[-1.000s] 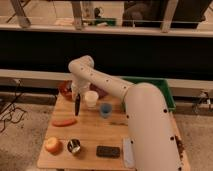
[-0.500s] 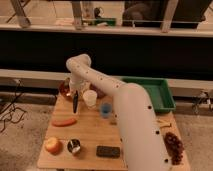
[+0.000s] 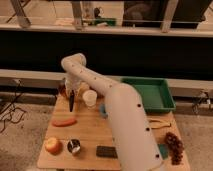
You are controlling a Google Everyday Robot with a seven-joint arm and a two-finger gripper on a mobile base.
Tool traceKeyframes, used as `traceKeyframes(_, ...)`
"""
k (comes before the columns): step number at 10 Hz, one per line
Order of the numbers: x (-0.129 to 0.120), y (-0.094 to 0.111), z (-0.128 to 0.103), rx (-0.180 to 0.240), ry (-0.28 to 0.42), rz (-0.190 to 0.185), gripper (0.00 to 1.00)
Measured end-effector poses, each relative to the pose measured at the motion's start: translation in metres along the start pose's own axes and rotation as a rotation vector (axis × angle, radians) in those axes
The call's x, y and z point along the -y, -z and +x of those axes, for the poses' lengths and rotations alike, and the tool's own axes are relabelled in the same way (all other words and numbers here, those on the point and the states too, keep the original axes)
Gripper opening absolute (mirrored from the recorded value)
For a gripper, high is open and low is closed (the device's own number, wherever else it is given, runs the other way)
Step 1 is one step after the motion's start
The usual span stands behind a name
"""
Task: Wipe red bowl with brush
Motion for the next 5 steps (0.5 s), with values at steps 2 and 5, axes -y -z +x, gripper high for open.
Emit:
traceKeyframes(2,0.018,0.011,-0.003,-0.022,0.037,0.000,0.19)
traceKeyframes(5,0.027,0.024,-0.008,-0.054,0.061,-0.001,0.19)
